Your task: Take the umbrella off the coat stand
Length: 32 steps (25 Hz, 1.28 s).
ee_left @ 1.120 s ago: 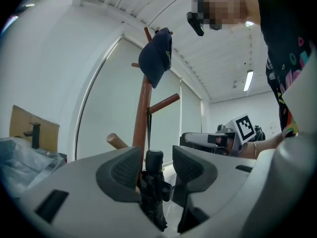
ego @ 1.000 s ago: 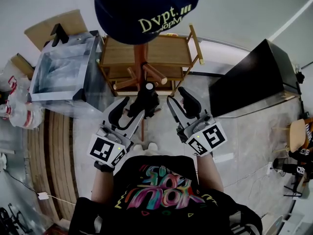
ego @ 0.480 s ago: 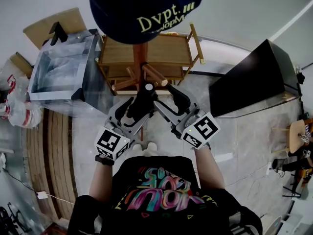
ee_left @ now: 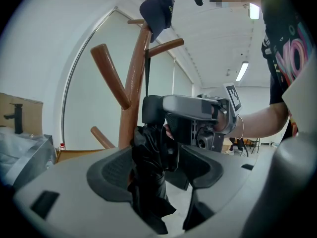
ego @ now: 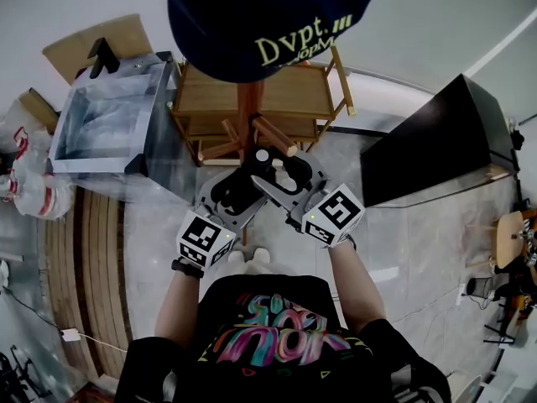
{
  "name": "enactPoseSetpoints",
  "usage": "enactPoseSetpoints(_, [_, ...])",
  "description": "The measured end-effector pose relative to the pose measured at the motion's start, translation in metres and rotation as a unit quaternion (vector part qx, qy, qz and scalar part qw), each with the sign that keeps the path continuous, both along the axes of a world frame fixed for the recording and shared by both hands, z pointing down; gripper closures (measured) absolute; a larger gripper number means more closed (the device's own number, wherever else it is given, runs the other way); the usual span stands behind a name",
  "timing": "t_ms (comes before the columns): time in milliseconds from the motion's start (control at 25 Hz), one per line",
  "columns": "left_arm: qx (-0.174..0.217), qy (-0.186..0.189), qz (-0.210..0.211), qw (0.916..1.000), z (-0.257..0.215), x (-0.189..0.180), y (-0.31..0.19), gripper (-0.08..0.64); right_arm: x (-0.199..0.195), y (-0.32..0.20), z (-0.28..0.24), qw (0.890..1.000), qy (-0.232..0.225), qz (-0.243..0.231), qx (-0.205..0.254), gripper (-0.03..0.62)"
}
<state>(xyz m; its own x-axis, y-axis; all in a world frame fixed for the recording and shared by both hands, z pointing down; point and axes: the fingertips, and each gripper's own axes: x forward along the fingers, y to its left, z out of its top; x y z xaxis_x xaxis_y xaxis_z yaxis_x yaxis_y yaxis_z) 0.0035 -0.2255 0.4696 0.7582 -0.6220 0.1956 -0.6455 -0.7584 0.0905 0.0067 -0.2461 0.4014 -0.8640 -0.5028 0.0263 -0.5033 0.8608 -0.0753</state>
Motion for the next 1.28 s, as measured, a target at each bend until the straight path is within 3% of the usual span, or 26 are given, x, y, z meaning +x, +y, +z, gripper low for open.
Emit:
enactPoseSetpoints(200, [-0.007,-0.01,0.007,0.9999,0.008,0.003,-0.003,0.273,-0.006,-0.003,0.006,1.0,0.002,-0.013,-0.003,0.336])
enactPoseSetpoints(320, [-0.009,-0.016,0.008,0.9998,0.01,0.006,-0.006,0.273,-0.005,-0.005,0.007,1.0,-0.001,-0.014,0.003,0.402])
enactPoseSetpoints(600, [-0.014,-0.025,0.002,0.9996,0.013,0.005,-0.012,0.277,-0.002,-0.009,0.01,1.0,-0.009,-0.027,-0.008,0.397])
enactPoseSetpoints(880, [-0.018,-0.02,0.004,0.9996,0.01,0.002,-0.011,0.354,-0.008,-0.008,0.008,0.998,-0.015,-0.053,-0.017,0.388])
enactPoseSetpoints(1280, [-0.012,-0.012,0.004,0.9998,0.001,0.001,-0.011,0.386,-0.005,-0.009,-0.001,0.998,-0.027,-0.053,-0.01,0.382])
